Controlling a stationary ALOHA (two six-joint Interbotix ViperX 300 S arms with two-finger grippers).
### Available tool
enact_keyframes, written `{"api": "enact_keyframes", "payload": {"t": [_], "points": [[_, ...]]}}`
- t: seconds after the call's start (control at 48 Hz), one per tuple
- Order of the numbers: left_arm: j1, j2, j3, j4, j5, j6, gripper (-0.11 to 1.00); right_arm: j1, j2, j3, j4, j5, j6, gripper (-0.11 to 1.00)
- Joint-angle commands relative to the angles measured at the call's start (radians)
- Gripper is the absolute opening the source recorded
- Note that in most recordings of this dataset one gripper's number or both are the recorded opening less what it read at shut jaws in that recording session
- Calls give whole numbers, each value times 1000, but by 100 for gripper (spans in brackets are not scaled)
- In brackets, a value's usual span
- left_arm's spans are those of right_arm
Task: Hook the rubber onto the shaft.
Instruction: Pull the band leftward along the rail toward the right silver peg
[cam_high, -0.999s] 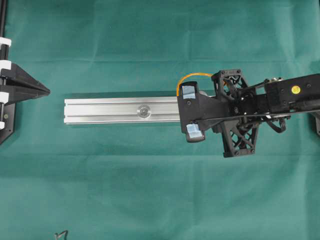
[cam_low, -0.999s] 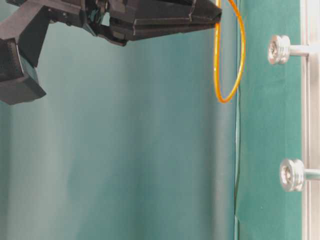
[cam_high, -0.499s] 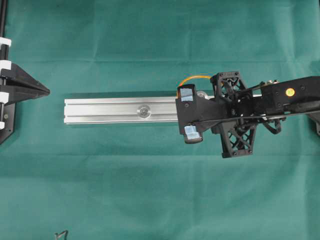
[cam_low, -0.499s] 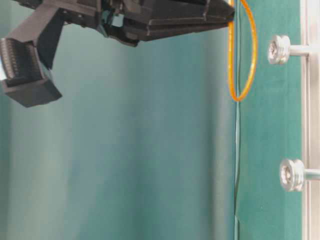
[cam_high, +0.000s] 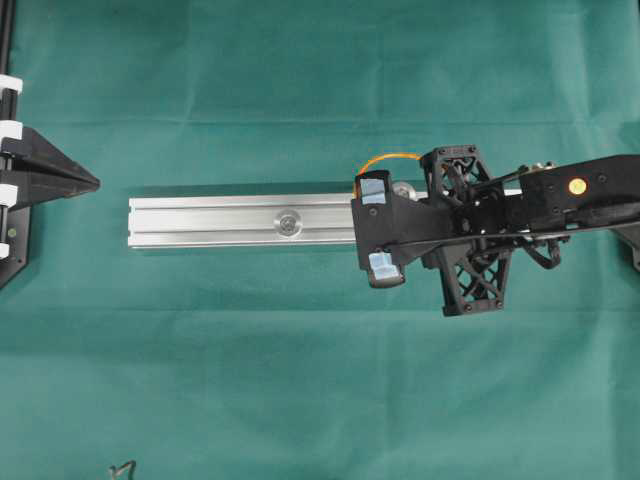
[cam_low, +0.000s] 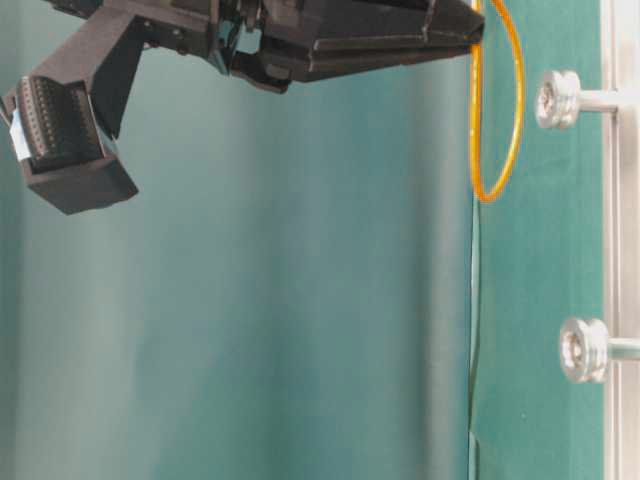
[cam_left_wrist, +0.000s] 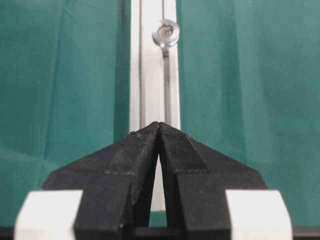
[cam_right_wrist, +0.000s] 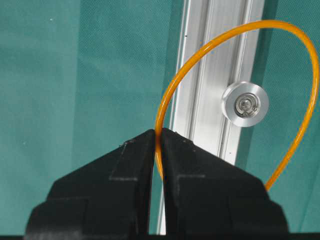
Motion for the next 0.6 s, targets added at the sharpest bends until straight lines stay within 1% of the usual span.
{"api": "enact_keyframes", "payload": {"t": [0.0, 0.583], "points": [[0, 8, -31, 2, -3, 0, 2, 0, -11, -12, 3, -6, 2, 7], [0, 8, -29, 2, -3, 0, 2, 21, -9, -11, 11, -25, 11, 7]]}}
